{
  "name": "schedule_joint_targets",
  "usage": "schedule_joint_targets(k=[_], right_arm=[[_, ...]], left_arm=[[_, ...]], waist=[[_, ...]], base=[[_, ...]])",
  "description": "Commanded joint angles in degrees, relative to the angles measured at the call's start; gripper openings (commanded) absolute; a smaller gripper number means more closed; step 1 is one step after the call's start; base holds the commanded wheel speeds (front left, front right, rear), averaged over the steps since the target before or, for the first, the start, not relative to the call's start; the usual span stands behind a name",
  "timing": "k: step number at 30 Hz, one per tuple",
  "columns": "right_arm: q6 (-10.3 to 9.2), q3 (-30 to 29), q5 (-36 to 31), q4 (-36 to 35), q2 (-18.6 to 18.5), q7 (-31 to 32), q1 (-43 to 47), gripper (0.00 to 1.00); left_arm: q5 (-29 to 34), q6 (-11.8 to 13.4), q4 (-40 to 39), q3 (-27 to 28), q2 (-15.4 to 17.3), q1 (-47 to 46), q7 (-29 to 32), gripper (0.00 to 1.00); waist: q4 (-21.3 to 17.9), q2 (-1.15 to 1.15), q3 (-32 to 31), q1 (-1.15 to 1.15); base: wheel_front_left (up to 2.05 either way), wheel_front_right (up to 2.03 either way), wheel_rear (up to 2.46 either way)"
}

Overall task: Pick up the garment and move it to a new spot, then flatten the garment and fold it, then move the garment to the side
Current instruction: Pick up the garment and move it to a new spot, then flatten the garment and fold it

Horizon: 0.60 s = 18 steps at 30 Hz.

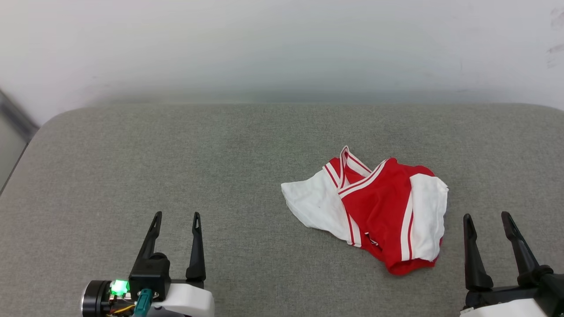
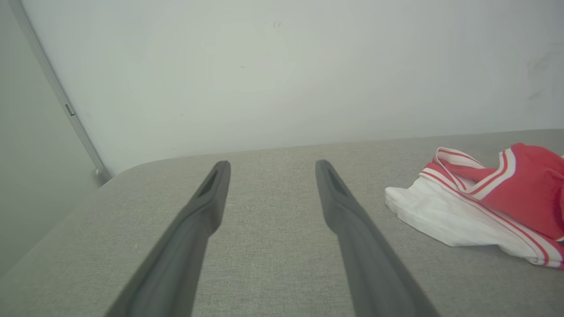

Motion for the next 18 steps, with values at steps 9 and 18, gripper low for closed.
schedule_joint_targets(k=[9,18], right_arm=[[-0.02,0.0,1.0,0.5,0.1,-0.1,0.9,1.0],[-0.02,-0.1,1.1,0.6,0.1,-0.1,0.8,1.0]], left_arm=[[3.6,-2.2,0.5,2.6,-2.1,1.4,-0.2,1.0],[5.0,-3.3,0.6,4.1,-2.9,1.8,-0.2,1.0]], waist=[[0.0,0.0,-0.2,0.0],[-0.1,0.0,-0.2,0.0]], base=[[0.0,0.0,0.0],[0.0,0.0,0.0]])
